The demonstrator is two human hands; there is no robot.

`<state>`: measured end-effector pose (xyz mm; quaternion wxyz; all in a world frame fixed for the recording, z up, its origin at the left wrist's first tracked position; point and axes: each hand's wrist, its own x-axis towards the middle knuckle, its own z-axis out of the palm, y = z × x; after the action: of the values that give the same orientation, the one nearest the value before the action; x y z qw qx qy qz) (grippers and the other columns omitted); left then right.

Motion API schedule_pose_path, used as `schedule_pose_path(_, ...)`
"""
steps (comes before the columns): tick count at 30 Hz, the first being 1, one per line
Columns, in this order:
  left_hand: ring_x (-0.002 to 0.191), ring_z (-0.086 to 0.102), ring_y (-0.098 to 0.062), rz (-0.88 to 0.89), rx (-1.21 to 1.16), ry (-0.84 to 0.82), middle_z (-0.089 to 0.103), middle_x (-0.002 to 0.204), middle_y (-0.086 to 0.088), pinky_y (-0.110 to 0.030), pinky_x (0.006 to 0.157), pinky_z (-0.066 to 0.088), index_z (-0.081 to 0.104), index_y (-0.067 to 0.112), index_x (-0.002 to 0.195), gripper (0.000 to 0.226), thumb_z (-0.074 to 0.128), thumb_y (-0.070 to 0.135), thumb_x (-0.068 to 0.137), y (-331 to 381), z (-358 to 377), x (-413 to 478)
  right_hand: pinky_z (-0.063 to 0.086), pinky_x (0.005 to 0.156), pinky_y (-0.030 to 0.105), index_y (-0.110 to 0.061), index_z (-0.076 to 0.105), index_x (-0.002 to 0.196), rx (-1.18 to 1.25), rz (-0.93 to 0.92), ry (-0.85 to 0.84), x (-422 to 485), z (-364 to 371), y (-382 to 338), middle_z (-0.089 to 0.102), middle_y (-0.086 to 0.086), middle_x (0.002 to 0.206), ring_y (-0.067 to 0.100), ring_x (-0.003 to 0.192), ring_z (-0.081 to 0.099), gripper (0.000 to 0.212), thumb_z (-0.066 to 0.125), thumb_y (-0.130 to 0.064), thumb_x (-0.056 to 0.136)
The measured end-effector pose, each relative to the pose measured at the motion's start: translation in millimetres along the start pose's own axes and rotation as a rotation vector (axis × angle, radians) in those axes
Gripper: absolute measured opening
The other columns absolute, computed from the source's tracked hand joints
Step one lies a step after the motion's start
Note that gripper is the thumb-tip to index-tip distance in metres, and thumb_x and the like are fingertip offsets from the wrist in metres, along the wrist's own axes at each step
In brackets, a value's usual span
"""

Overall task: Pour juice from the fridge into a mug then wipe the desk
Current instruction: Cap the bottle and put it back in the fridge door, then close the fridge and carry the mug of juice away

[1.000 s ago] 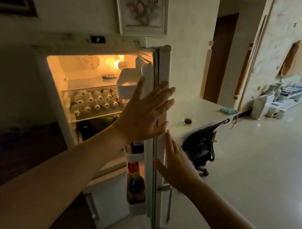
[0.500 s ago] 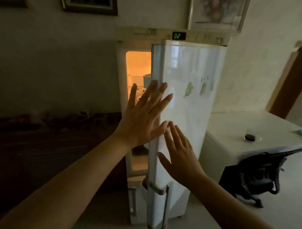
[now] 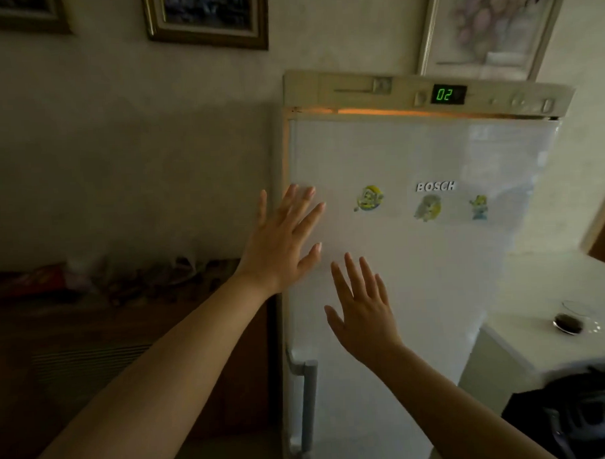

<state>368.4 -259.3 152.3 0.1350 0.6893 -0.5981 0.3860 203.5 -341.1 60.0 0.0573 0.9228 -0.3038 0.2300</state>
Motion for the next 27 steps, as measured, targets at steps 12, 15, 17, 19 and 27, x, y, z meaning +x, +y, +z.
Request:
schedule_pose_path(12, 0.145, 0.007, -0.033, 0.001, -0.088, 0.085, 0.013, 0.158, -0.01, -0.06, 0.112, 0.001, 0.023, 0.018, 0.149, 0.063, 0.034, 0.046, 0.094, -18.9, 40.0, 24.9, -0.007, 0.113, 0.054, -0.032, -0.009, 0.147, -0.029, -0.007, 0.015, 49.8, 5.7, -3.8, -0.022, 0.0, 0.154, 0.028, 0.14, -0.026, 0.076, 0.042, -0.047, 0.092)
schedule_pose_path(15, 0.144, 0.015, -0.032, 0.01, -0.171, 0.144, 0.024, 0.155, -0.011, -0.066, 0.108, 0.016, 0.037, 0.015, 0.143, 0.056, 0.037, 0.043, 0.094, -4.8, 33.4, 24.2, -0.005, 0.114, 0.055, -0.028, -0.003, 0.148, 0.008, -0.045, -0.005, 46.5, -1.5, 1.8, -0.013, 0.001, 0.157, 0.025, 0.141, -0.022, 0.074, 0.041, -0.047, 0.093)
schedule_pose_path(17, 0.144, 0.018, -0.03, 0.057, -0.224, 0.199, 0.03, 0.152, -0.012, -0.067, 0.107, 0.017, 0.042, 0.014, 0.139, 0.052, 0.038, 0.04, 0.095, 11.7, 28.0, 25.9, -0.002, 0.116, 0.053, -0.024, 0.005, 0.149, 0.026, -0.055, -0.014, 38.2, -7.7, 9.8, -0.003, 0.004, 0.159, 0.025, 0.144, -0.011, 0.07, 0.041, -0.047, 0.093)
schedule_pose_path(19, 0.143, 0.021, -0.028, 0.093, -0.275, 0.222, 0.035, 0.149, -0.012, -0.065, 0.11, 0.012, 0.046, 0.013, 0.137, 0.049, 0.038, 0.039, 0.096, 33.7, 26.4, 30.2, 0.0, 0.117, 0.051, -0.022, 0.013, 0.148, 0.051, -0.021, -0.021, 25.3, -13.9, 22.9, 0.006, 0.006, 0.158, 0.025, 0.145, 0.001, 0.065, 0.04, -0.046, 0.094)
schedule_pose_path(27, 0.134, 0.037, -0.028, 0.229, -0.68, 0.253, 0.049, 0.138, -0.017, -0.041, 0.109, 0.03, 0.054, 0.003, 0.127, 0.042, 0.047, 0.024, 0.092, 155.1, 50.5, 60.1, 0.022, 0.111, 0.037, -0.023, 0.045, 0.13, 0.127, 0.347, 0.062, -58.1, -54.4, 140.0, 0.036, 0.0, 0.145, 0.02, 0.134, 0.031, 0.042, 0.044, -0.043, 0.093)
